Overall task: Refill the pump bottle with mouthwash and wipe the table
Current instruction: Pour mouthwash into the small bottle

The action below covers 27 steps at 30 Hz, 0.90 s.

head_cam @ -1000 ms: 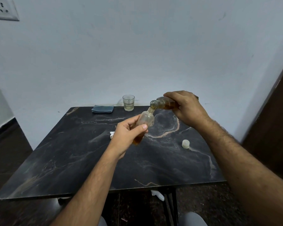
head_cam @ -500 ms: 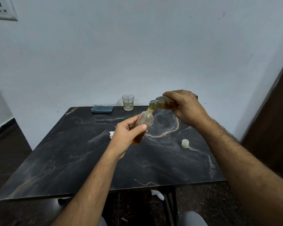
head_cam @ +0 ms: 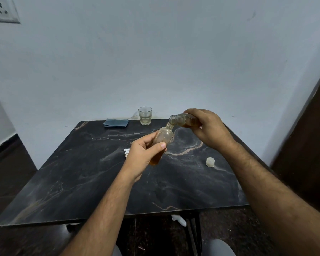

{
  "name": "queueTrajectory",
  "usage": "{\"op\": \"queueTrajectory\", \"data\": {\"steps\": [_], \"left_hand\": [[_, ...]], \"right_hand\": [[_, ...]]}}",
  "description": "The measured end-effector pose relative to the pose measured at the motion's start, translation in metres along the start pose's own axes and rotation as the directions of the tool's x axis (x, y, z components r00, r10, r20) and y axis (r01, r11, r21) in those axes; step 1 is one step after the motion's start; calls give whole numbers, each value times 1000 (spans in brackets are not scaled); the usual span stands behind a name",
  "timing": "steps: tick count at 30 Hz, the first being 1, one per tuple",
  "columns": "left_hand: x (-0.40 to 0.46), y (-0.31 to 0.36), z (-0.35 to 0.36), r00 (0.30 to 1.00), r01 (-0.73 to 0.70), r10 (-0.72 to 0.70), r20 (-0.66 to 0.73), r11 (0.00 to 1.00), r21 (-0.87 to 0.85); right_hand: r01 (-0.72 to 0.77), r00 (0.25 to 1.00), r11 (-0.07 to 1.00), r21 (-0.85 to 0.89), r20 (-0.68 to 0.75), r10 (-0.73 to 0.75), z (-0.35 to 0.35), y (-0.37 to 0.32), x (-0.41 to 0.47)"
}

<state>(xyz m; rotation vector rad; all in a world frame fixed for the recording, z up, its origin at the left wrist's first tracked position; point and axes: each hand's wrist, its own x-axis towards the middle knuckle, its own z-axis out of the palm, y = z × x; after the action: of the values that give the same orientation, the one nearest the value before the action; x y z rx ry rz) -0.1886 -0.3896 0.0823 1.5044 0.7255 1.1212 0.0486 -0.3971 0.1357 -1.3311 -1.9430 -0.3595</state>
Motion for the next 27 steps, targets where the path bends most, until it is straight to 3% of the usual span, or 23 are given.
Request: {"op": "queueTrajectory", "data": {"steps": [7, 10, 18, 23, 27], "left_hand": [[8, -14, 2, 1000, 10, -11, -19, 998, -54], [13, -22, 5, 999, 26, -28, -20, 998, -64], [19, -65, 14, 995, 93, -91, -42, 995, 46], [19, -96, 18, 988, 138, -129, -82, 982, 126], [23, -116, 20, 981, 170, -154, -122, 977, 133]], "right_hand": [[-187, 982, 975, 120, 64, 180, 14, 3, -10], [-324, 945, 916, 234, 109, 307, 22, 1, -18], [-661, 724, 564, 495, 224, 652, 58, 26, -56], [-723, 574, 343, 599, 245, 782, 75, 45, -68], [-698, 485, 233, 677, 209, 849, 80, 53, -66]]}}
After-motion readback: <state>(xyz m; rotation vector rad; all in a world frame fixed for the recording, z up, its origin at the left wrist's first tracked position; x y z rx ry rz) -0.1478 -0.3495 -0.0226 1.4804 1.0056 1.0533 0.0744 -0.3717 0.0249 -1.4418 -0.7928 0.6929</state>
